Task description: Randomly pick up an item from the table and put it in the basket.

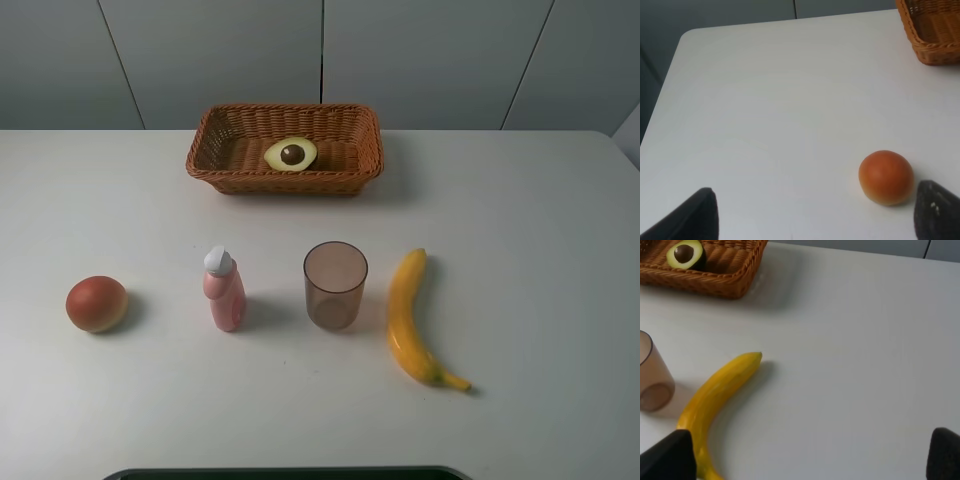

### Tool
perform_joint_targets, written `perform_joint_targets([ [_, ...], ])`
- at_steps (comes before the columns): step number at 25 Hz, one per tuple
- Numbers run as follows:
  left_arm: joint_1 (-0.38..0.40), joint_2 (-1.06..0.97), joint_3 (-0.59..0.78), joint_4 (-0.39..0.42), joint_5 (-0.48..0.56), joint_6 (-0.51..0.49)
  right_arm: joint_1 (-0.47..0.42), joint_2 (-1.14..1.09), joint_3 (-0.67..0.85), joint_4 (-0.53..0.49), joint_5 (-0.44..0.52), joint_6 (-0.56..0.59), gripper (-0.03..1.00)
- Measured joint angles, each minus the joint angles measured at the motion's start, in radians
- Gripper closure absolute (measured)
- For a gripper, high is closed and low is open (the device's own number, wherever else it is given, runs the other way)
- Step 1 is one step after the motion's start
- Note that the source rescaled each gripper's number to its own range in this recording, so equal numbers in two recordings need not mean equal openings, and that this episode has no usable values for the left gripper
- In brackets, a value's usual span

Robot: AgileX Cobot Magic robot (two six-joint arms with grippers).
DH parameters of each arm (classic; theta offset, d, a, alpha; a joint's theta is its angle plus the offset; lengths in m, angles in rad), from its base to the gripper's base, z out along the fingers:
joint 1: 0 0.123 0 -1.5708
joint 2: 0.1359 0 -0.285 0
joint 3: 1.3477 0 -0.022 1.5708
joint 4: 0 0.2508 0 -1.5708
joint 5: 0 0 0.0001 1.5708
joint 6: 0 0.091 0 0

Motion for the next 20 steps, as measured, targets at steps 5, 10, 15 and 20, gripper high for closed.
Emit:
perform_joint_targets([
  [5, 0.000, 0.000, 0.000, 0.000, 0.000, 0.000, 0.000, 0.000, 0.000, 0.010, 0.000, 0.000, -0.02],
  [10, 0.000, 0.000, 0.000, 0.000, 0.000, 0.000, -0.061, 0.000, 0.000, 0.010, 0.000, 0.000, -0.02],
  [15, 0.000, 0.000, 0.000, 0.000, 0.000, 0.000, -0.252, 0.000, 0.000, 0.052, 0.000, -0.055, -0.02],
  [20, 0.000, 0.000, 0.000, 0.000, 0.000, 0.000, -0.342, -0.032, 0.000, 0.115, -0.002, -0.137, -0.02],
])
